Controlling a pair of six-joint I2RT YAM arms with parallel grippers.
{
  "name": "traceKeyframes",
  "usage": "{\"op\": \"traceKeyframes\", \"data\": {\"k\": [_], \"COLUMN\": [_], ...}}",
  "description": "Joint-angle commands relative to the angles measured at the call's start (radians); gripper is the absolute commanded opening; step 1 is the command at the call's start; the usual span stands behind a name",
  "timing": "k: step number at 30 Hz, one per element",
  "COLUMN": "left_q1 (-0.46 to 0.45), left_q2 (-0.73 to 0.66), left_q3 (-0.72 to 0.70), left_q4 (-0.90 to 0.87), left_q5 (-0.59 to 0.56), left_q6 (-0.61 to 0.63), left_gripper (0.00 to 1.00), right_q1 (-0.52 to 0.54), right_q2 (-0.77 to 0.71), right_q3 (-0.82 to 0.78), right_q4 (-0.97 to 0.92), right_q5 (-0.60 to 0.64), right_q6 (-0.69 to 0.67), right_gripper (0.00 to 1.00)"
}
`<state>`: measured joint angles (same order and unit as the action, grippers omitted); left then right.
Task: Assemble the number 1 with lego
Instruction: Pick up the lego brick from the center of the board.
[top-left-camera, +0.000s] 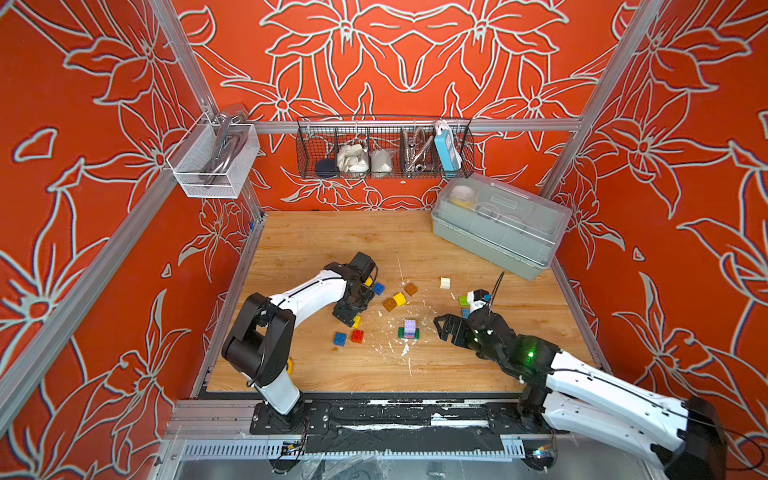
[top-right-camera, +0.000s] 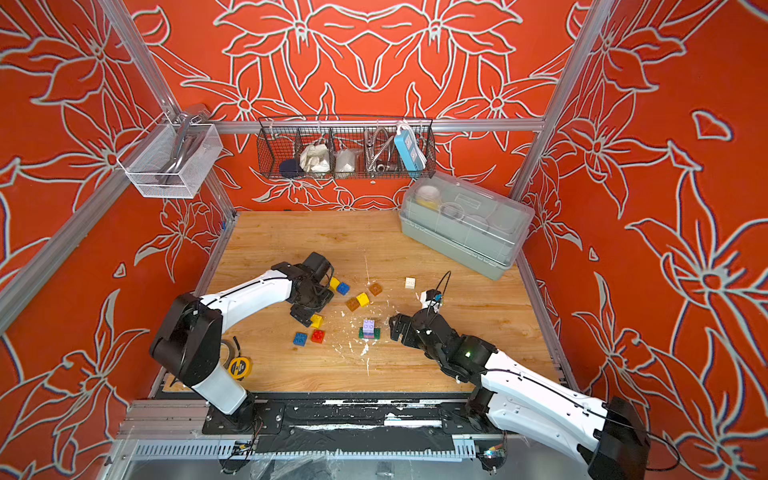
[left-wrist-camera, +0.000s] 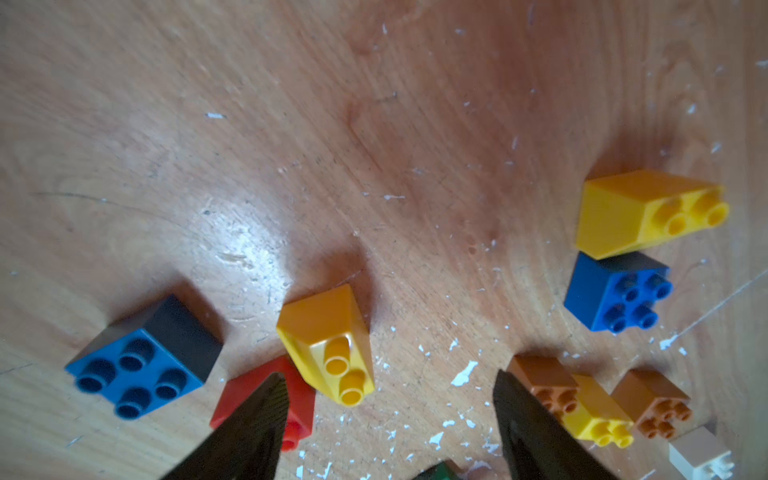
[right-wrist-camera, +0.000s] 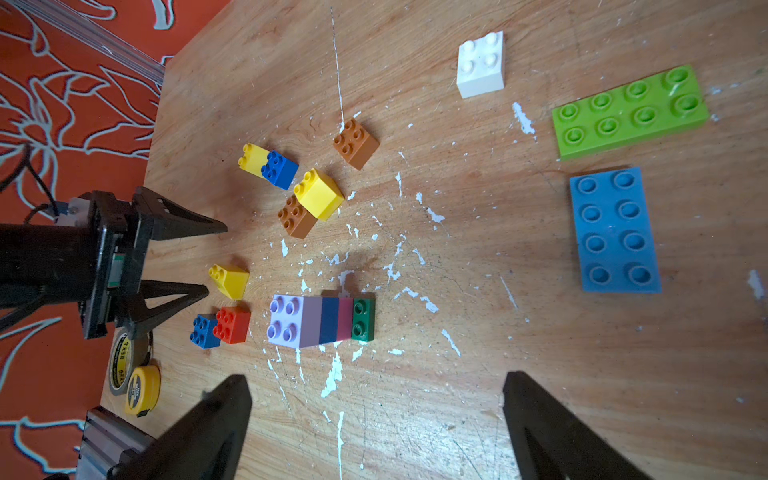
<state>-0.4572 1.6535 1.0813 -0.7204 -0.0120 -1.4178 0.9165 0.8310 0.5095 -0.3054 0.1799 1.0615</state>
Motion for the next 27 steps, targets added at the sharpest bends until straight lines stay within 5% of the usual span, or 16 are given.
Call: {"op": "traceKeyframes", "data": {"k": [1, 14, 27], "left_q1": [-0.003, 0.013, -0.011], "left_q2": [-0.001, 0.047, 0.305], "left_q3": [-0.037, -0.049, 0.247], "left_q4": [-0.002, 0.015, -0.114], "left_q5": [0.009, 0.012, 0.144], "left_q6": [-0.003, 0.096, 0.539], "left_gripper": [0.77, 0.52, 0.37], "right_q1": [-0.003, -0.004, -0.005], "right_q2": [0.002, 0.004, 0.003], "right_q3": [0.020, 0.020, 0.019], "right_q4": [0.011, 0.008, 0.010], "right_q5": [0.000, 0.000, 0.001], "right_q6": [-0.011, -0.006, -0.002], "right_gripper": [1.00, 1.00, 0.99]}}
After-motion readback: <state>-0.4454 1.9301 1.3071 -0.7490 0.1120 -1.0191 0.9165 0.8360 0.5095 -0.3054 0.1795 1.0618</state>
